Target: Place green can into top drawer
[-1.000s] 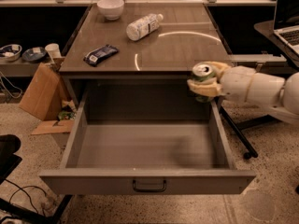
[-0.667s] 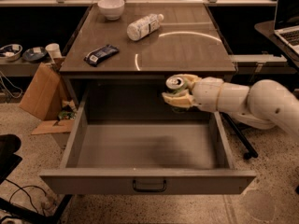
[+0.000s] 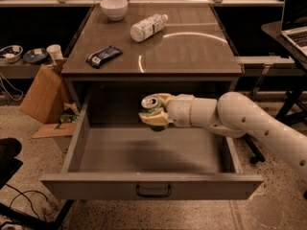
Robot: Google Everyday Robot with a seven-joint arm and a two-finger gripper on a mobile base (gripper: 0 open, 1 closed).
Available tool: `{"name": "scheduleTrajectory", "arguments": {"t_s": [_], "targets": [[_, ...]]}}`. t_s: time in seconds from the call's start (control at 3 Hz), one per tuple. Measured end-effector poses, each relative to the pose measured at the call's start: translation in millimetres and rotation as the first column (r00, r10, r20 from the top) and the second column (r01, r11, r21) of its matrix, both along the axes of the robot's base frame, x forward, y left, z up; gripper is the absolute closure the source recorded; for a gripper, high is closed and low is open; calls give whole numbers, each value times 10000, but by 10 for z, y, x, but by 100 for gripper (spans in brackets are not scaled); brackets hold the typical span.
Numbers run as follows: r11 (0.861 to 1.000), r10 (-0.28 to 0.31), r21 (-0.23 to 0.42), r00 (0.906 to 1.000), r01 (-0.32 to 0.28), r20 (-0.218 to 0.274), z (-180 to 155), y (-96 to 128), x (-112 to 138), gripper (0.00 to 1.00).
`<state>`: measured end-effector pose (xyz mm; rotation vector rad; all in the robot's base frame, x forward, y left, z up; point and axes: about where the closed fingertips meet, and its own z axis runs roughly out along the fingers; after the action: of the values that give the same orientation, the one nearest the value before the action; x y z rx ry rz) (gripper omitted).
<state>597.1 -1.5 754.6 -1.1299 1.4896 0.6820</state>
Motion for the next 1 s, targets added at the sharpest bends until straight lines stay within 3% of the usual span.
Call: {"name": "scheduleTrajectory", "arguments": {"t_s": [0.33,0.67,1.0], "targets": [[9991,407,146,9991,-405,-127,-171,312,-17,100],[9944,675,818,9977,-667,-65,-382,675,16,100],[9935,731,875,9973,-724,-58,-542,853,28,100]]}}
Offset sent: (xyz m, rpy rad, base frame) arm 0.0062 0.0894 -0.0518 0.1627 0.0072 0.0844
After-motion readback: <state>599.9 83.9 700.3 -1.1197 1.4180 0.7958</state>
